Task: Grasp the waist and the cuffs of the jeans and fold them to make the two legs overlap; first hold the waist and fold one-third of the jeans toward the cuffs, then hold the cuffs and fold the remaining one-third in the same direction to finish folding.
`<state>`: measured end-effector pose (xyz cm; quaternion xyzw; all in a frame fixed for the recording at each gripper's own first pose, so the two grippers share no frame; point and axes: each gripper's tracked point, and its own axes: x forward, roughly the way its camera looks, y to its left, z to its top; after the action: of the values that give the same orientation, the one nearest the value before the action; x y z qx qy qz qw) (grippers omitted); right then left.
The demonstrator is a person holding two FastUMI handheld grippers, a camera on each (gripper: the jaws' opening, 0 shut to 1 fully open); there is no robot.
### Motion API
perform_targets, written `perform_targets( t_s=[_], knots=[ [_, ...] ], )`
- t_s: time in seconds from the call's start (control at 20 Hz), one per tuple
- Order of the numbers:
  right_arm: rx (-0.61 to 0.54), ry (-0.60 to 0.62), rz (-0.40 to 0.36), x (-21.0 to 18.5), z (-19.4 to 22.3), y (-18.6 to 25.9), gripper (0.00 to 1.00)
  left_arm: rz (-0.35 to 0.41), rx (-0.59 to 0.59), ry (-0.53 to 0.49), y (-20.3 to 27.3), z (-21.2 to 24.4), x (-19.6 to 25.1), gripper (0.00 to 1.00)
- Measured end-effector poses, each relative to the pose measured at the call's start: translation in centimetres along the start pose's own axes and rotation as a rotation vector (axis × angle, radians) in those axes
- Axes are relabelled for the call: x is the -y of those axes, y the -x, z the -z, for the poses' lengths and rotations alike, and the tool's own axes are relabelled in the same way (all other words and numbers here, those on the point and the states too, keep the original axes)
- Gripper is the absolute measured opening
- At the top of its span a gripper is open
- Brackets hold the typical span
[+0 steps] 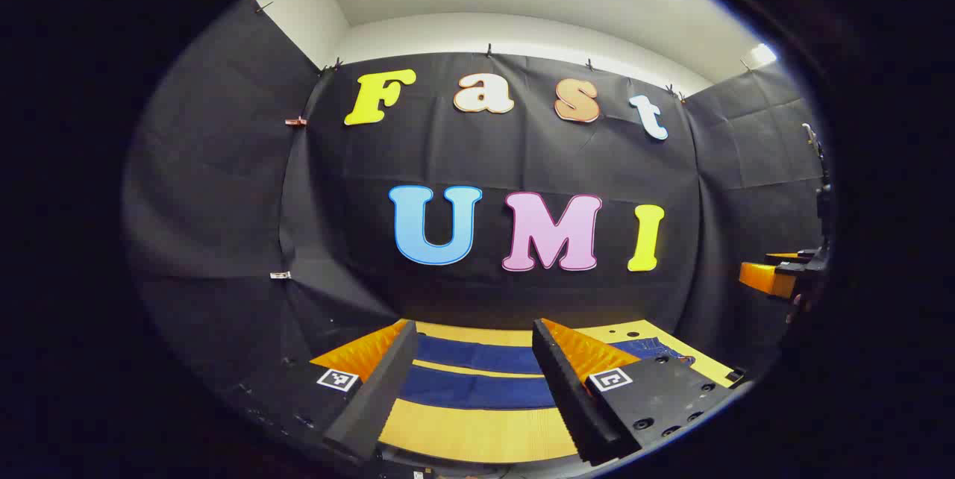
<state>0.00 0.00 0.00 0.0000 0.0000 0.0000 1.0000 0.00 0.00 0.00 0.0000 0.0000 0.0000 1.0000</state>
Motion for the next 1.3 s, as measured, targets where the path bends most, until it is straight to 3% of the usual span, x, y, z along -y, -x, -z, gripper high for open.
perform_targets(
  t_s=[0.2, 0.35, 0.8, 1.3],
  knots=[
    [-0.024, 0.004, -0.004, -2.8, 1.2, -2.1, 0.97, 0.004, -0.038, -0.008, -3.2, 1.6, -2.4, 0.96],
    [-0.015, 0.013, -0.003, -4.2, 1.8, -5.1, 0.98, 0.045, -0.023, -0.029, -6.5, 1.4, -2.2, 0.96],
    [-0.081, -0.031, -0.068, -7.0, 5.6, -14.4, 0.98, 0.033, -0.089, -0.017, -16.6, 4.3, -1.1, 0.96],
    [-0.100, 0.002, -0.016, -7.7, 6.1, -13.1, 0.98, 0.080, -0.143, -0.081, -17.3, 6.8, -6.8, 0.96]
  ],
)
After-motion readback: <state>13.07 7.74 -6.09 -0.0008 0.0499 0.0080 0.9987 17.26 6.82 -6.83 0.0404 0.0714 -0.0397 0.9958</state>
